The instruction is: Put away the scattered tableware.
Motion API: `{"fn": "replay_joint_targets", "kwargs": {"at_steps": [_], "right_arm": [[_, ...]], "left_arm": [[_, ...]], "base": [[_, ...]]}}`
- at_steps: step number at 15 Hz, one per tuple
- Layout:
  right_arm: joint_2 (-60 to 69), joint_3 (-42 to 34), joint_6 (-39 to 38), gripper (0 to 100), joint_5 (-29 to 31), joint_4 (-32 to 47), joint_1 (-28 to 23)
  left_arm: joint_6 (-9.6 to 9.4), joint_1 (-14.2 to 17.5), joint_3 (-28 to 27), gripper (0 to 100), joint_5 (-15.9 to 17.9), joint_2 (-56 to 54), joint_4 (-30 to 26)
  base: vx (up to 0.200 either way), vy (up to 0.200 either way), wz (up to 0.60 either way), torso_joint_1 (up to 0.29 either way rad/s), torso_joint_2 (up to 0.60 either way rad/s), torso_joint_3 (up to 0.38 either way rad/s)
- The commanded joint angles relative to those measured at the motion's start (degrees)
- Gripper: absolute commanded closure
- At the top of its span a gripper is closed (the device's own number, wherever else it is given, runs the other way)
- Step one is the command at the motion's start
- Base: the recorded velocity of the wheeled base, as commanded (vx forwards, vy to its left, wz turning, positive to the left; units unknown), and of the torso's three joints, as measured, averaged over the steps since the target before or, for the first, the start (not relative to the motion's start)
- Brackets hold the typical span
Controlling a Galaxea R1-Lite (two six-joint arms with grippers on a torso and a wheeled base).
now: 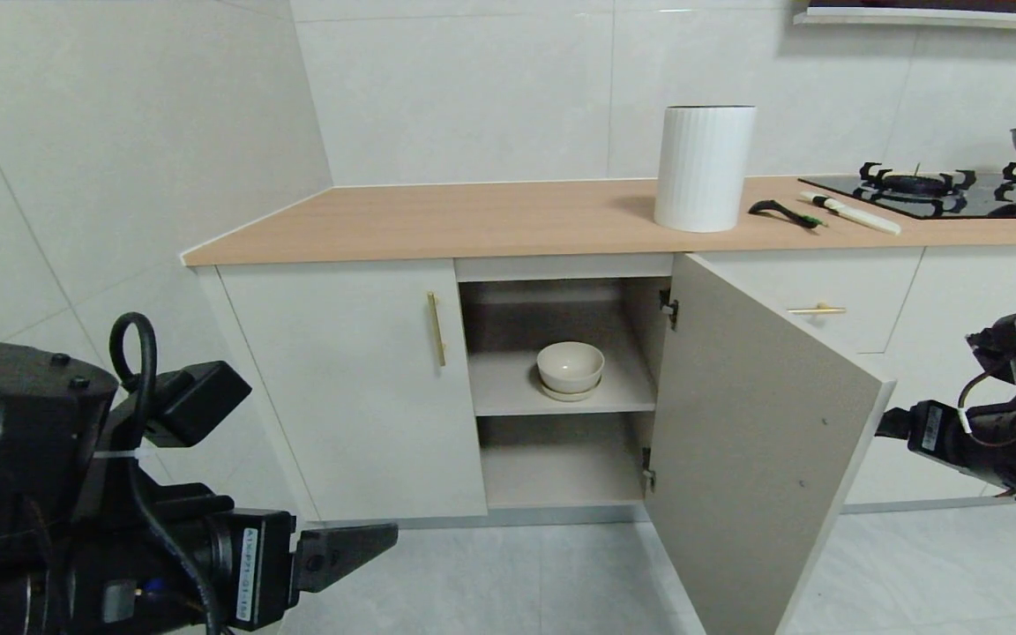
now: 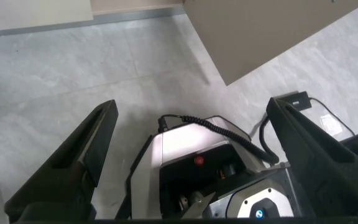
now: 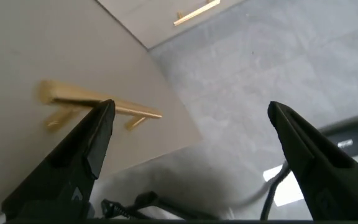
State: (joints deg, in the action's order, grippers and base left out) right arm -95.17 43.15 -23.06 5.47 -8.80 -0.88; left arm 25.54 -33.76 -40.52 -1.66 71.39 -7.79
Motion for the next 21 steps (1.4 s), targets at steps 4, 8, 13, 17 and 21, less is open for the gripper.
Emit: {"fn": "replay_joint_targets", "kwargs": {"at_steps": [4, 8, 13, 17, 21], "right_arm": [[-1.51, -0.62, -3.13, 0, 0.24, -0.08, 5.45], [-1.6, -0.79, -4.27, 0, 0.33, 0.01, 8.96], [2.8, -3.96, -4.09, 0, 0.5, 0.36, 15.47], [3.5, -6.06, -4.09, 0, 0.5, 0.36, 20.3], [7.9, -5.63, -3.48, 0, 1.82, 3.88, 19.42]], "left_arm": [[0.04, 0.01, 0.0, 0, -0.01, -0.02, 0.06], [0.04, 0.01, -0.08, 0, -0.1, -0.11, 0.06], [0.04, 0.01, -0.08, 0, -0.1, -0.28, 0.06], [0.04, 0.01, -0.17, 0, -0.1, -0.28, 0.06], [0.04, 0.01, -0.17, 0, -0.1, -0.28, 0.06]], "base": [[0.0, 0.0, 0.0, 0.0, 0.0, 0.0], [0.0, 0.0, 0.0, 0.0, 0.0, 0.0], [0.0, 0.0, 0.0, 0.0, 0.0, 0.0], [0.0, 0.0, 0.0, 0.0, 0.0, 0.0], [0.0, 0.0, 0.0, 0.0, 0.0, 0.0]]}}
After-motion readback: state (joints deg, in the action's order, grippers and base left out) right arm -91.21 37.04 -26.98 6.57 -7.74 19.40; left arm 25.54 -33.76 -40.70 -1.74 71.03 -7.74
